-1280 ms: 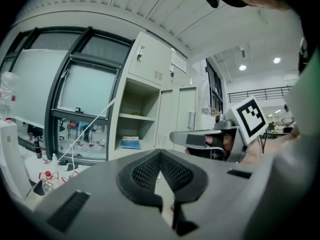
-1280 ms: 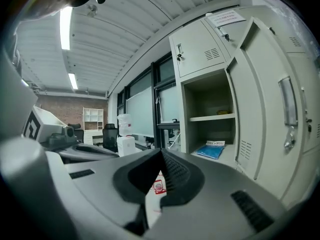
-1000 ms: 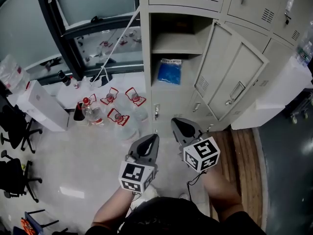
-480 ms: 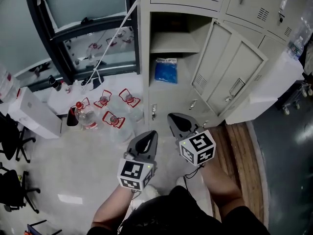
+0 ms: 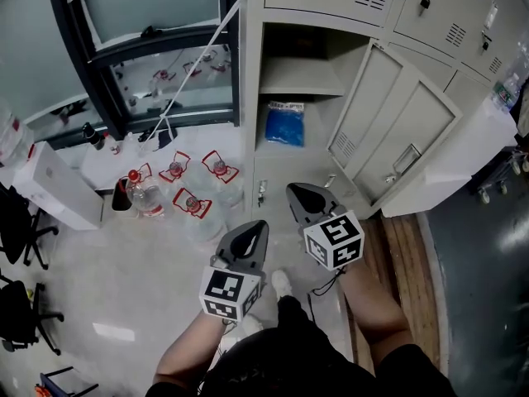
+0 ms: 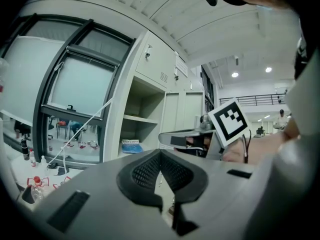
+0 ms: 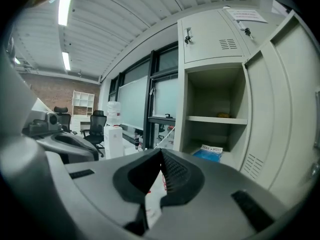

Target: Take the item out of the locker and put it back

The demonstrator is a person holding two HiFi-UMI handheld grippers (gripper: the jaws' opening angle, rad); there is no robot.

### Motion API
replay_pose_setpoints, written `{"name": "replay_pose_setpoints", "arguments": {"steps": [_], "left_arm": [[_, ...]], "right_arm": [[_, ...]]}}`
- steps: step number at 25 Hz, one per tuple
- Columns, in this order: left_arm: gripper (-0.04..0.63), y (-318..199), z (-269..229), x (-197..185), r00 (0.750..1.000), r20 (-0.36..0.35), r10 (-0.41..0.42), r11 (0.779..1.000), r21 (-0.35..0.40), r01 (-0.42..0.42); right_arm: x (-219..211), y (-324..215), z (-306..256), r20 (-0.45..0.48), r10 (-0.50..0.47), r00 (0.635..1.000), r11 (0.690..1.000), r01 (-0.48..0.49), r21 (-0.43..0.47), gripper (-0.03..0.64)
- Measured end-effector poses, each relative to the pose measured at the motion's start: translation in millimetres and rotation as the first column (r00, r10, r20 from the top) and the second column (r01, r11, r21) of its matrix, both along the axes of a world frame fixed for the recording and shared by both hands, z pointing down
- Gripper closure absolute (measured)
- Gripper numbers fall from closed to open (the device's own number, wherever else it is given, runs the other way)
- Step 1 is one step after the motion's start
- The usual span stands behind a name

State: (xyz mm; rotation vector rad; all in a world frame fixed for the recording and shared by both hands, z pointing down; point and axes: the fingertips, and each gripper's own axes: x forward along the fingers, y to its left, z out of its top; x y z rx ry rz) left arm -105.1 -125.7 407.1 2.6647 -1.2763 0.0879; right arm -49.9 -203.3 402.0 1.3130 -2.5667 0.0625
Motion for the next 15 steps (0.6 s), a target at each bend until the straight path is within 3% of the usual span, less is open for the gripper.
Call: {"name": "replay_pose_setpoints", "arguments": {"steps": [11, 12, 15], "left_arm": [[0.592, -61.9, 7.2, 20.5, 0.999, 0.004, -0.052, 0.998, -0.018, 0.052], [0.592, -67.7, 8.5, 22.2, 0.998, 0.005, -0.056, 0.998, -0.022, 0.056], [0.591, -82.8, 13.5, 26.4, 0.998, 0.007, -0.067, 0.997, -0.034, 0.067]], "right_arm": [[21.7, -82.8, 32.1, -0.047, -0.048, 0.998, 0.997, 0.044, -0.070, 0.614], [23.2, -90.8, 35.4, -0.047, -0.055, 0.997, 0.996, 0.051, -0.079, 0.563], [28.0, -113.8, 43.5, -0.062, -0.057, 0.996, 0.995, 0.051, -0.090, 0.555]]}}
